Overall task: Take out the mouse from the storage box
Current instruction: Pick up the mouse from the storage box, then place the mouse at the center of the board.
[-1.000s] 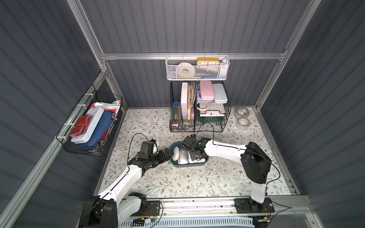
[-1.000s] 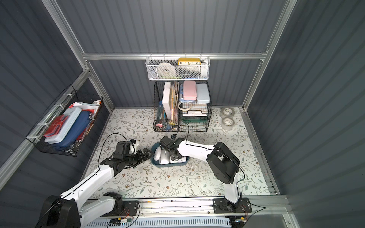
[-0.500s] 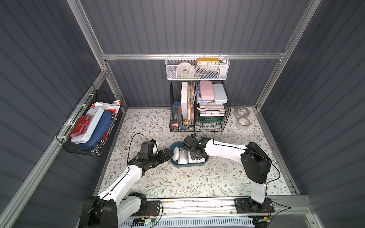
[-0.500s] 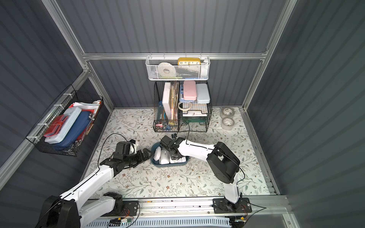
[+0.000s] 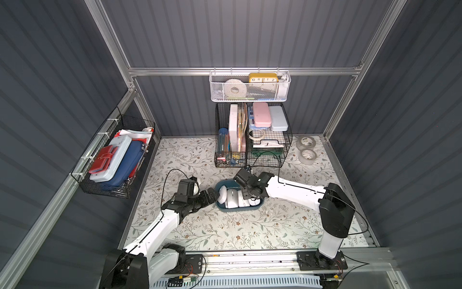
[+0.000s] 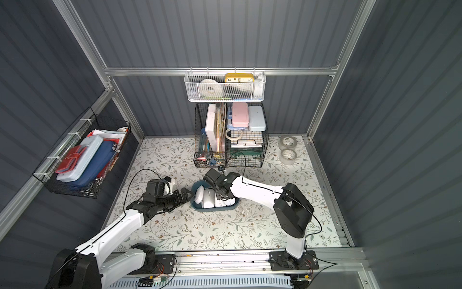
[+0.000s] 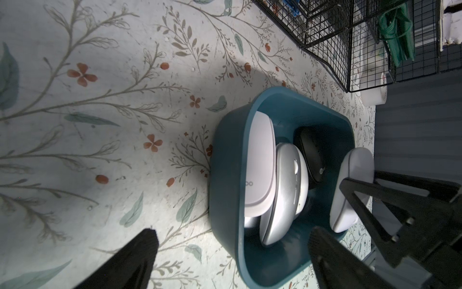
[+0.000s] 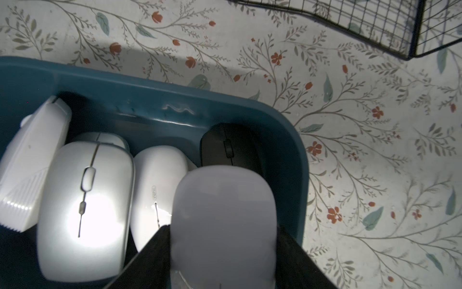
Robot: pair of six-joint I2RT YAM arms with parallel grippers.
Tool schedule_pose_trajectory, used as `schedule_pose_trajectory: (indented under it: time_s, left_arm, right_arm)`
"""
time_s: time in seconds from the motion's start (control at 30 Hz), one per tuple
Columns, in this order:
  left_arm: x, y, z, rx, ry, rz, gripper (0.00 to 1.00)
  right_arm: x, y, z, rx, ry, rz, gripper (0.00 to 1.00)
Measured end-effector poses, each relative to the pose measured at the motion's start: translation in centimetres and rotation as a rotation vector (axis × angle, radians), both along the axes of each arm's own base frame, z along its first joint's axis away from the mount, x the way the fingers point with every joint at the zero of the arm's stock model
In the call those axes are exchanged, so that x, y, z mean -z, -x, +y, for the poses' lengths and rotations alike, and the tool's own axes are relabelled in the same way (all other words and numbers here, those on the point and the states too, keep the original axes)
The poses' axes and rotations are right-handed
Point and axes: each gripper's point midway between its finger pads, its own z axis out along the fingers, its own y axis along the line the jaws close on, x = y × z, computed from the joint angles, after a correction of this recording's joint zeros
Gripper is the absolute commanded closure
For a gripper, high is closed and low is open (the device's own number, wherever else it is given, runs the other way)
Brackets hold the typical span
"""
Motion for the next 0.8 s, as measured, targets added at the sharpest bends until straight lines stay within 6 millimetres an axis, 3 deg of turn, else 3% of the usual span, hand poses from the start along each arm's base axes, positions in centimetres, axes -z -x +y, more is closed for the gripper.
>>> schedule_pose_trajectory:
  time_s: [0.2,0.37,0.43,0.57,0.8]
  left_arm:
    - [0.0,0.0,0.0,0.0,0.0,0.0,0.01]
    - [0.0,0.0,0.0,0.0,0.0,0.0,0.01]
    - [0.0,0.0,0.0,0.001,0.0,0.0,0.01]
    - [0.0,0.0,0.0,0.0,0.0,0.0,0.01]
    - [0.0,0.0,0.0,0.001,0.0,0.0,0.01]
  right_arm:
    - [-2.5,-1.2,-2.2,0.057,-0.036,-0.03,0.41]
    - [-5.7,-3.0,-6.4,0.154,-0.093,-0.087,0.41]
    - [-6.1,-3.4,-8.1,0.185,-0.102,-0.103,0.4]
    - [-4.4,-4.1,-11.2,0.246,-0.096,-0.078,0.4]
    - [1.6,-5.8,-14.8,0.359,-0.069,0.072,0.41]
